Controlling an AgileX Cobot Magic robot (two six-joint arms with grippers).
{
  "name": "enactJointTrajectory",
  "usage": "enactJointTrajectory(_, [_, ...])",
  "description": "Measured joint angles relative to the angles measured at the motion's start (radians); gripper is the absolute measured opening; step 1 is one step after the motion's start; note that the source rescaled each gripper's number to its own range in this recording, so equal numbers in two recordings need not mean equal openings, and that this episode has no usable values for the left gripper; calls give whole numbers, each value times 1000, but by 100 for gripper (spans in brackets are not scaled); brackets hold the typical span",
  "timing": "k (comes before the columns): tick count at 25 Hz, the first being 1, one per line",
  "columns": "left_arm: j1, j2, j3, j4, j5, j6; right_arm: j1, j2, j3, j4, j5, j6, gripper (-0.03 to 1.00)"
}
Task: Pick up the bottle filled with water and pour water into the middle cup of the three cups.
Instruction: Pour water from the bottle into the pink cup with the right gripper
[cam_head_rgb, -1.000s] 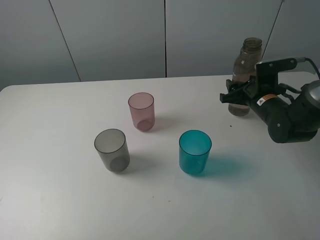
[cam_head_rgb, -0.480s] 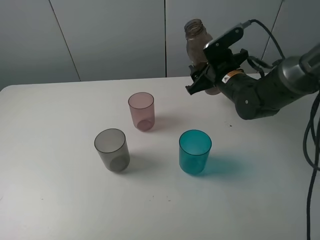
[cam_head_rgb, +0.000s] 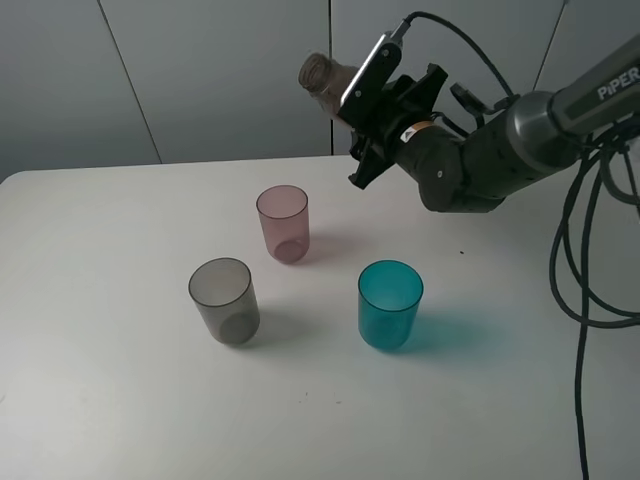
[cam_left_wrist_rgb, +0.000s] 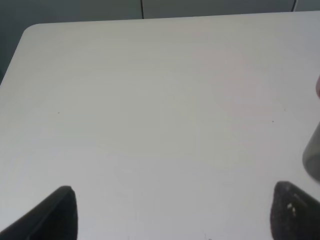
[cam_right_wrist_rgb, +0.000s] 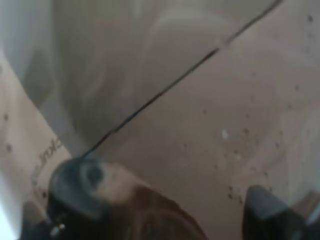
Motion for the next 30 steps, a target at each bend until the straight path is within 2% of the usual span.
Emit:
enactJointTrajectory(5, [0, 0, 0, 0, 0, 0, 32, 50, -19, 46, 16, -221, 2])
enactJointTrajectory(16, [0, 0, 0, 0, 0, 0, 38, 65, -21, 61, 23, -474, 2])
enactJointTrajectory(24, [0, 0, 0, 0, 0, 0, 38, 65, -21, 61, 23, -584, 2])
enactJointTrajectory(30, [0, 0, 0, 0, 0, 0, 38, 65, -21, 52, 23, -598, 2])
